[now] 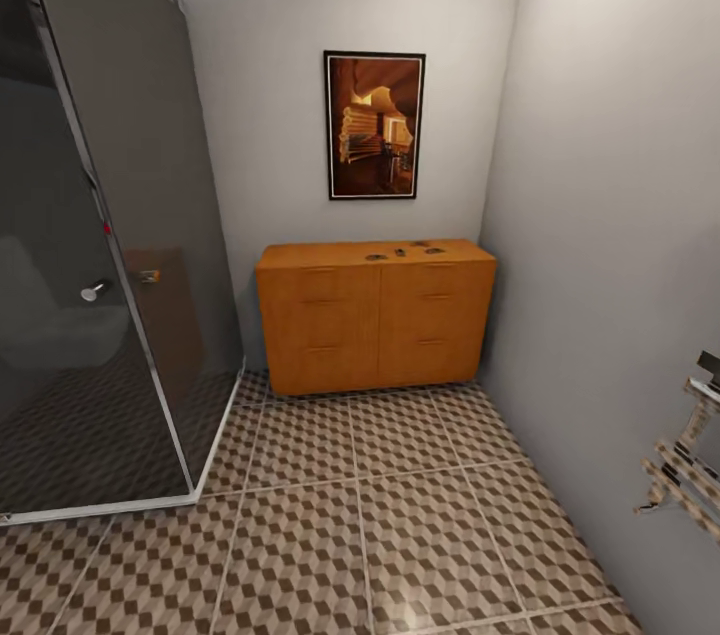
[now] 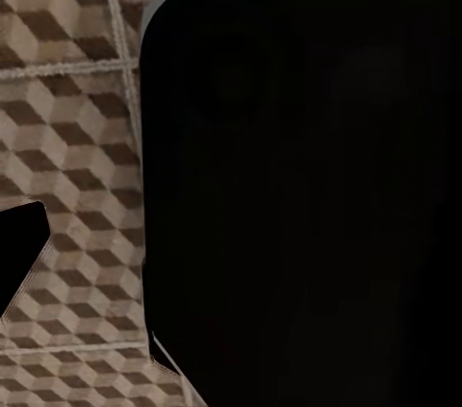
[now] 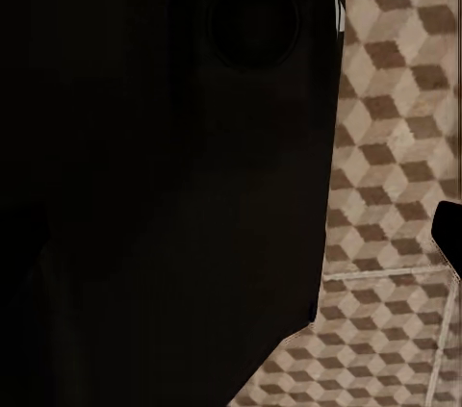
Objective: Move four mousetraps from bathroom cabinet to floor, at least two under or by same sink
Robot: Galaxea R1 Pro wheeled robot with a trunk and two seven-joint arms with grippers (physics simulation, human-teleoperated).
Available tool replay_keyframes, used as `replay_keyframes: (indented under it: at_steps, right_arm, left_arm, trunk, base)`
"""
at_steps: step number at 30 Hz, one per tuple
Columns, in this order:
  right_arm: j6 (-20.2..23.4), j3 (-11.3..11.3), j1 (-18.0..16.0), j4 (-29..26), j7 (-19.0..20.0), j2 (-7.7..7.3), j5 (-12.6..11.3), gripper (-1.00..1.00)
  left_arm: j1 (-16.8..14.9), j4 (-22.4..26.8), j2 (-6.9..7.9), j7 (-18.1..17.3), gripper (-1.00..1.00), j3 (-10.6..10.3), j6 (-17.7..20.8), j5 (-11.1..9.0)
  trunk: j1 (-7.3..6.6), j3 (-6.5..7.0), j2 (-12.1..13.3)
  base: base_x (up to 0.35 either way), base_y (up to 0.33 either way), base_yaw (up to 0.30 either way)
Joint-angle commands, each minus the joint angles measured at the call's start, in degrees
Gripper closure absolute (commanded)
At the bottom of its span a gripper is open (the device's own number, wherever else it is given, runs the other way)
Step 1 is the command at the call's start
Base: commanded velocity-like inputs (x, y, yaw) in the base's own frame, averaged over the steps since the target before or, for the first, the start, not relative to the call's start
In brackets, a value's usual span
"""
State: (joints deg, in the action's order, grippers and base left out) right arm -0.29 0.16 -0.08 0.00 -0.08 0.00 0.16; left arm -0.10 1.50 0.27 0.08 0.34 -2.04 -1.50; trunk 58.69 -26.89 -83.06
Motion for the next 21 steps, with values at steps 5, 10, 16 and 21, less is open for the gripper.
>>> replay_keyframes:
  at_steps: [5, 10, 16, 21]
  right_arm:
    - [-0.05, 0.01, -0.01, 0.0, -0.01, 0.0, 0.05, -1.0]
    - [-0.06, 0.01, -0.01, 0.0, -0.01, 0.0, 0.08, -1.0]
    - [-0.06, 0.01, -0.01, 0.0, -0.01, 0.0, 0.14, -1.0]
    - [-0.07, 0.01, -0.01, 0.0, -0.01, 0.0, 0.17, -1.0]
  left_arm:
    - [-0.03, -0.01, 0.01, 0.01, -1.0, 0.01, -0.15, -0.16]
    - [-0.01, -0.01, 0.01, 0.01, -1.0, 0.01, -0.15, -0.16]
    - [-0.01, -0.01, 0.01, 0.01, -1.0, 0.01, -0.15, -0.17]
    - [-0.03, -0.01, 0.0, 0.01, -1.0, 0.01, -0.15, -0.17]
  trunk:
    - [0.03, -0.04, -0.02]
    - [0.03, -0.04, -0.02]
    - [0.03, -0.04, -0.02]
    - [0.03, -0.04, -0.02]
  base:
    - [0.323, 0.0, 0.0]
    - [0.323, 0.0, 0.0]
    - [0.323, 0.0, -0.054]
    - [0.323, 0.0, -0.156]
